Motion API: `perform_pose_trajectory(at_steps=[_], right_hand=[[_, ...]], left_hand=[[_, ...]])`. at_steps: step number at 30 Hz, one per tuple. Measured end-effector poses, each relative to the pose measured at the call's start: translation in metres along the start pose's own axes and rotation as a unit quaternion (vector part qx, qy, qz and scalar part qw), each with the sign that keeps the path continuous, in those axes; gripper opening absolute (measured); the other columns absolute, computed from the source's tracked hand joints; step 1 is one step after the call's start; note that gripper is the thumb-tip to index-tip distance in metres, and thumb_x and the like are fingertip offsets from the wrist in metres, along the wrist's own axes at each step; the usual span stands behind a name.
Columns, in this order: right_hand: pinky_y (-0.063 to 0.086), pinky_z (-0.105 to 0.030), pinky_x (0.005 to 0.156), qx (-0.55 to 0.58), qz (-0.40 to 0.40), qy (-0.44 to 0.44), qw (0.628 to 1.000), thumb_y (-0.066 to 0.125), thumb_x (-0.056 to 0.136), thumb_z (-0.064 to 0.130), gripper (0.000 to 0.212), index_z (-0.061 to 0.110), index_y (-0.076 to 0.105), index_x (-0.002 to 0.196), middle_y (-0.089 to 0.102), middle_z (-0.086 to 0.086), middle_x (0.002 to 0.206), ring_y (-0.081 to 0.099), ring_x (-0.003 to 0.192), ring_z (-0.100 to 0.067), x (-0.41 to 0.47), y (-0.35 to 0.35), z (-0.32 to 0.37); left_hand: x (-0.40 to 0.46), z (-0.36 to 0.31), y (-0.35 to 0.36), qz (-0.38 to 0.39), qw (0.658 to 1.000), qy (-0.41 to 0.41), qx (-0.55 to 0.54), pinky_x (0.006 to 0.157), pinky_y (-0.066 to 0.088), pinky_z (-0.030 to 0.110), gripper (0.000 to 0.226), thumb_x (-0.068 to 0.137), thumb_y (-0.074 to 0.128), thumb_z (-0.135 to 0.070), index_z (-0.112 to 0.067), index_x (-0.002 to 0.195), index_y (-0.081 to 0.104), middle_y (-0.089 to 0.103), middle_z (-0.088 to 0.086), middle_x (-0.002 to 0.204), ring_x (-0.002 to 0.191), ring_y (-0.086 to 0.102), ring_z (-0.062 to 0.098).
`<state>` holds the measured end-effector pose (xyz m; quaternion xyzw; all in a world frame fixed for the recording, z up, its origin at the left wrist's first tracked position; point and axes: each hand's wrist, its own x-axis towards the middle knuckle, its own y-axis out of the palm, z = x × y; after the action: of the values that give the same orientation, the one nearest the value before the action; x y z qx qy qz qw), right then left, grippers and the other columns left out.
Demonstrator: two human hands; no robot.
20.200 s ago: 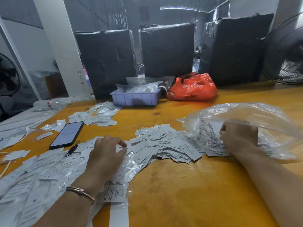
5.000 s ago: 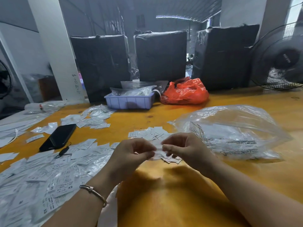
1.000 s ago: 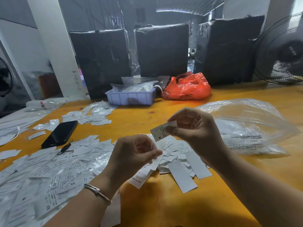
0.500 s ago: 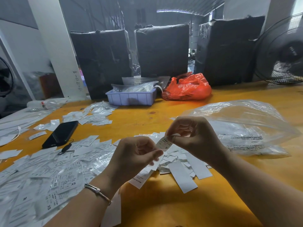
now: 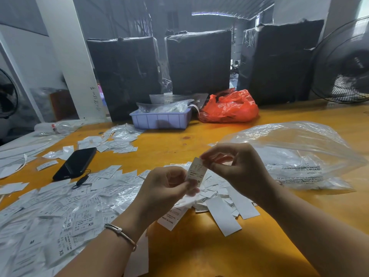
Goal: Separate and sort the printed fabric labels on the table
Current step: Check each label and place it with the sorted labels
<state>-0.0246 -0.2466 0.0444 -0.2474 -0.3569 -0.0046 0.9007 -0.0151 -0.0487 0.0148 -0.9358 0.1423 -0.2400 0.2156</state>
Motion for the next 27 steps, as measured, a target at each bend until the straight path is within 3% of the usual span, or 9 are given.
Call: perform_pose_trajectory(at_steps=[5,15,21,27], right_hand=[[0.056,-0.028,0.071,-0.009,0.008,-0.01,1.0,0.076,0.078,0.004,0.012,0.013,0.077,0.087,0.074,0.002,0.081,0.068,0.074,-0.006,-0.002,0.0032,0.0008],[0.054,-0.027,0.076,-0.01,0.057,-0.006,0.998,0.073,0.081,0.011,0.011,0.018,0.077,0.089,0.071,0.009,0.088,0.064,0.086,-0.002,-0.0038,0.0045,0.0014],[0.053,-0.033,0.081,0.024,0.09,0.02,0.995,0.074,0.081,0.015,0.005,0.016,0.078,0.083,0.07,0.008,0.088,0.064,0.088,-0.006,-0.0042,0.0054,0.0016],[0.053,-0.033,0.083,0.03,0.111,0.047,0.992,0.072,0.083,0.015,0.011,0.016,0.076,0.093,0.069,0.004,0.095,0.063,0.092,-0.005,-0.0026,0.0039,0.0011]], left_hand=[[0.0005,-0.0014,-0.0007,0.009,1.0,-0.019,-0.015,0.058,0.052,0.019,0.009,0.087,0.069,-0.016,-0.01,0.092,0.072,0.077,-0.004,0.083,0.075,0.074,0.013],[0.0009,-0.0004,-0.001,-0.007,1.0,-0.019,-0.007,0.058,0.054,0.02,0.006,0.085,0.071,-0.01,-0.008,0.09,0.074,0.077,-0.001,0.083,0.078,0.073,0.013],[0.0006,0.0008,-0.0024,-0.008,0.999,-0.017,-0.026,0.071,0.06,0.031,0.007,0.086,0.069,-0.007,-0.01,0.087,0.075,0.076,0.002,0.084,0.082,0.073,0.018],[0.0021,-0.0012,-0.0063,-0.022,0.998,-0.029,-0.048,0.067,0.058,0.025,0.016,0.078,0.071,-0.023,-0.008,0.085,0.073,0.076,0.003,0.081,0.077,0.073,0.015]])
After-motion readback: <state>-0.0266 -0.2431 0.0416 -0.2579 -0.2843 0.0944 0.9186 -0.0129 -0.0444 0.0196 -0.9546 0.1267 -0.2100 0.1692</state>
